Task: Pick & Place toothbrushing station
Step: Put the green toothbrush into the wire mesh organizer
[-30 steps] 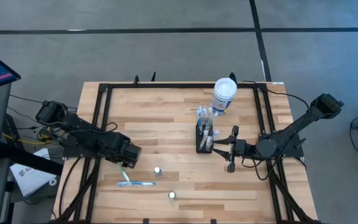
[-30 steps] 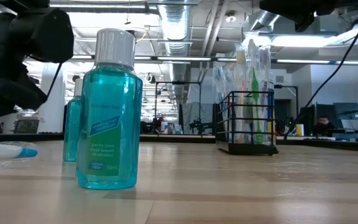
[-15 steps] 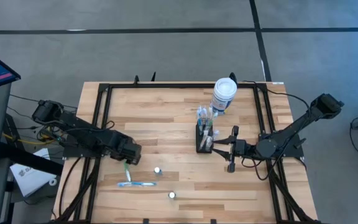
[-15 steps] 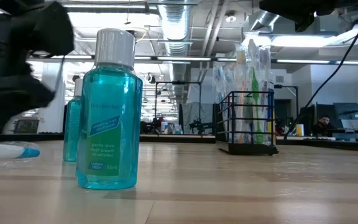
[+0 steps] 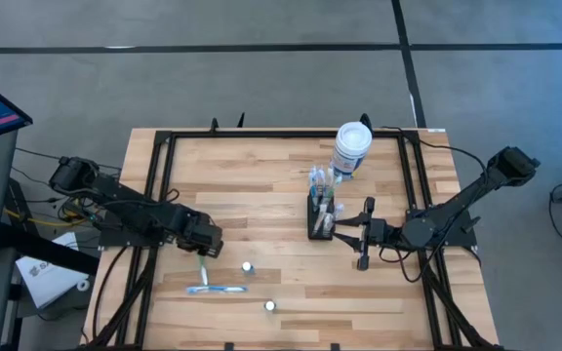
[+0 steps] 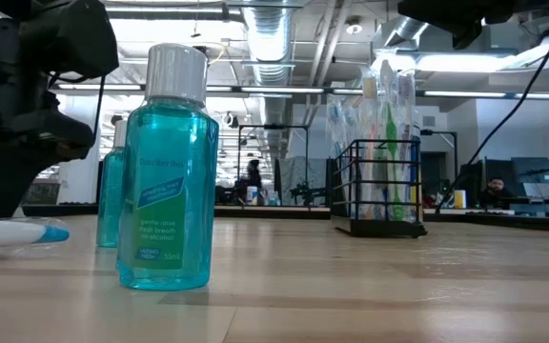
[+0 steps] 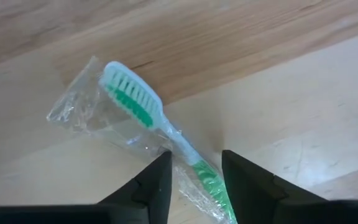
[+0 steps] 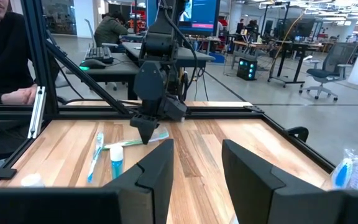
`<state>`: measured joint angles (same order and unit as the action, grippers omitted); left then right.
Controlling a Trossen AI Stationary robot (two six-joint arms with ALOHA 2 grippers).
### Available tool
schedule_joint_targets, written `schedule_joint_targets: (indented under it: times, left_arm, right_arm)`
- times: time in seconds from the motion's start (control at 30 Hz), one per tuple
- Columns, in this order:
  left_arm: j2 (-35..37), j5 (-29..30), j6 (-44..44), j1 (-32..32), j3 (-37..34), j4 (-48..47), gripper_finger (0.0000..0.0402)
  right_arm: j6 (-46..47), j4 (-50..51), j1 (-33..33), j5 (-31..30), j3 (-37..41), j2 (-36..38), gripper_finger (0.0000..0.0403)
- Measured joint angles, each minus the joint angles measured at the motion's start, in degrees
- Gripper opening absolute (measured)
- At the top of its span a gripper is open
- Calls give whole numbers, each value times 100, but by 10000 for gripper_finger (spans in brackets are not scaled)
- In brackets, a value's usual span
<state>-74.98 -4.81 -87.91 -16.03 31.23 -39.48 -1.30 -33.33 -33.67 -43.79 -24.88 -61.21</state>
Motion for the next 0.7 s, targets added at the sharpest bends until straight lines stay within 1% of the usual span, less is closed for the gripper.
schedule_joint_targets:
  times: [0.23, 0.4, 0.6, 0.7]
  left_arm:
    - [0, 75, -1, 0, 2, 22, 102]
    - [0, 128, 17, 0, 4, 46, 67]
    - [4, 158, 24, 0, 10, 67, 15]
    - [7, 185, 26, 0, 17, 72, 5]
  right_arm:
    - [119, 44, 0, 0, 0, 0, 127]
    - [135, 82, 0, 0, 0, 0, 127]
    - [136, 82, 0, 0, 0, 0, 127]
    - [136, 82, -2, 0, 0, 0, 127]
